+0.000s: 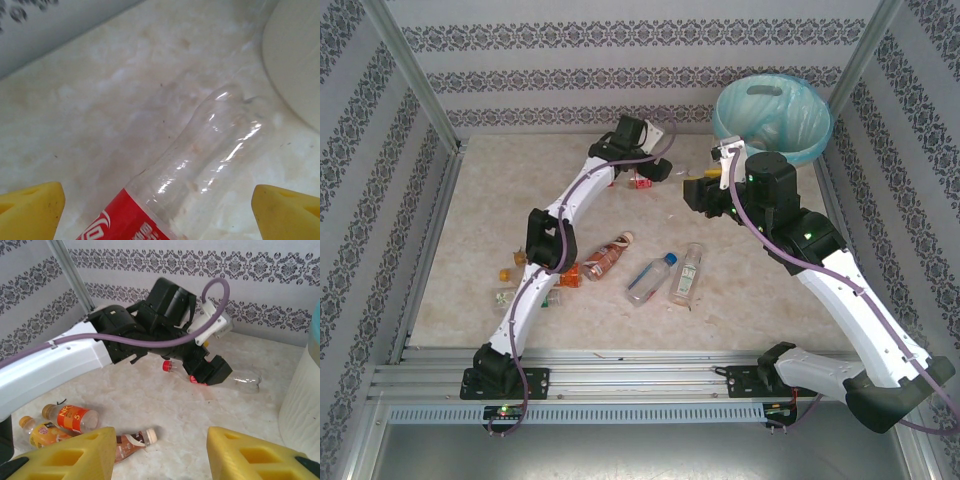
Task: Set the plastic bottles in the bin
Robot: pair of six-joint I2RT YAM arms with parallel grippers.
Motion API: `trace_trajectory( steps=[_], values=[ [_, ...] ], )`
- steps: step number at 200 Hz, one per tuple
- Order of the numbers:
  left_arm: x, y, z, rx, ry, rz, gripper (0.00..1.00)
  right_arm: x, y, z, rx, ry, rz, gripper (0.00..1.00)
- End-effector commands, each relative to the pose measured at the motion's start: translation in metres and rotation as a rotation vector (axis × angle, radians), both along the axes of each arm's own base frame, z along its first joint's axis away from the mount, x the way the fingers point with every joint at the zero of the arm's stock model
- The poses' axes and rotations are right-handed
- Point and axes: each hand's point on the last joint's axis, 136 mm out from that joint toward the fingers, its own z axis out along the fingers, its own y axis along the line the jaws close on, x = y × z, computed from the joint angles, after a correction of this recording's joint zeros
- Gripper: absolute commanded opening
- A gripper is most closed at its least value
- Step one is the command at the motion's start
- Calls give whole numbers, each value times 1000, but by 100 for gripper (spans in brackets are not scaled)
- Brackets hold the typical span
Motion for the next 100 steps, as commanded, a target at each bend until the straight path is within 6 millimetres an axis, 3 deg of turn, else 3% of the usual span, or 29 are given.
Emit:
trace_trajectory(
  steps=[1,50,100],
  values=[
    [-4,-1,-18,13,37,-11,96,2,4,0,15,1,-8,52],
    [-32,-16,-46,103,105,-91,95,3,6,-3,20,10,-7,52],
    [-55,-13,-69,222,175,-106,86,1,8,-6,23,19,-5,51]
  ],
)
